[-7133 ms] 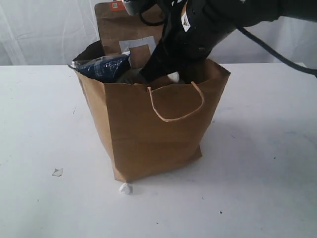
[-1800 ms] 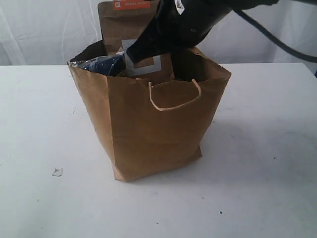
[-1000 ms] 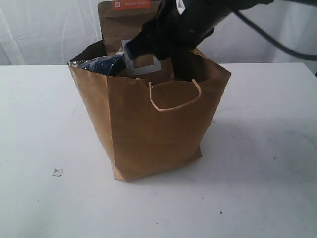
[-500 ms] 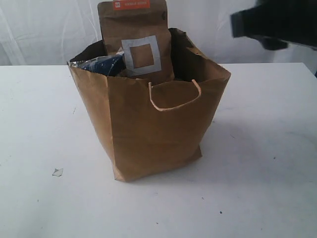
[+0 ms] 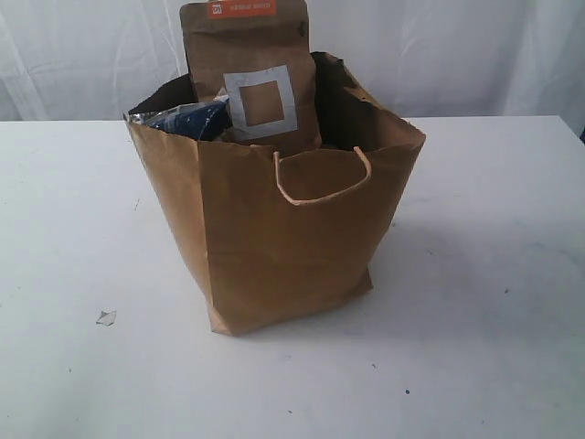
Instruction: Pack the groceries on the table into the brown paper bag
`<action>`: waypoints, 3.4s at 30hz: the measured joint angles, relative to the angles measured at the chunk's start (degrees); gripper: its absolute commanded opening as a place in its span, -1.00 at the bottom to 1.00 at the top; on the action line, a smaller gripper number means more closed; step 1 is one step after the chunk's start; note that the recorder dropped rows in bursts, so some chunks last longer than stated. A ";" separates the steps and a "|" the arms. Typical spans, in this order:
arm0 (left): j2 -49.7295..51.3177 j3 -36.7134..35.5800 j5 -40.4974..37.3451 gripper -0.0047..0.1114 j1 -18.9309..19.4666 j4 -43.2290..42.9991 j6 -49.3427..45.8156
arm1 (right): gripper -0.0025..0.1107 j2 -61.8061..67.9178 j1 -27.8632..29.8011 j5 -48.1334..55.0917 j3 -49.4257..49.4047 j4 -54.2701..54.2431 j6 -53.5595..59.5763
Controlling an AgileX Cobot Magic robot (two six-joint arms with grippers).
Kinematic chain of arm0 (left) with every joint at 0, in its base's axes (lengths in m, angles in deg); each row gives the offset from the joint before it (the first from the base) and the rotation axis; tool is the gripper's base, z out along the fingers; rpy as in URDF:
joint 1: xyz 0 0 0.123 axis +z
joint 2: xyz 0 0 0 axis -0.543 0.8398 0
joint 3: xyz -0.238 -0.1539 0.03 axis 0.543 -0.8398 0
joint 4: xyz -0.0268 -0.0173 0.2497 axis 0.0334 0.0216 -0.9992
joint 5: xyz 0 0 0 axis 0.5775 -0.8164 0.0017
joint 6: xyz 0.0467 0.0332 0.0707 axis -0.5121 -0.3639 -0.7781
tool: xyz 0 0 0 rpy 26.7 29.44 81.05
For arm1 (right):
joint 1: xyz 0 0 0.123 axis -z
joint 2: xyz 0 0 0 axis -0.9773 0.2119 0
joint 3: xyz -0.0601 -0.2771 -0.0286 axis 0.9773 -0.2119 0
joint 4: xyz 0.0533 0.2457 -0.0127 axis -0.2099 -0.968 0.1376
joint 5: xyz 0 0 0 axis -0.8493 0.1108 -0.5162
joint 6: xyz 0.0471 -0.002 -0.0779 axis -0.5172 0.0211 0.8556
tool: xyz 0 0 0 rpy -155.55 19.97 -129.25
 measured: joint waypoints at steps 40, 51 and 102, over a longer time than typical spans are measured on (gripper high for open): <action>0.00 0.00 0.00 -0.92 0.00 0.00 0.00 | -0.96 -14.42 1.74 -16.82 -21.47 -31.22 -2.59; 0.00 0.00 0.00 -0.92 0.00 0.00 0.00 | -0.96 -18.51 15.01 -24.59 -31.05 -39.07 -2.97; 0.00 0.00 0.00 -0.92 0.00 0.00 0.00 | -0.96 -30.52 23.78 -29.37 -44.89 -33.42 34.89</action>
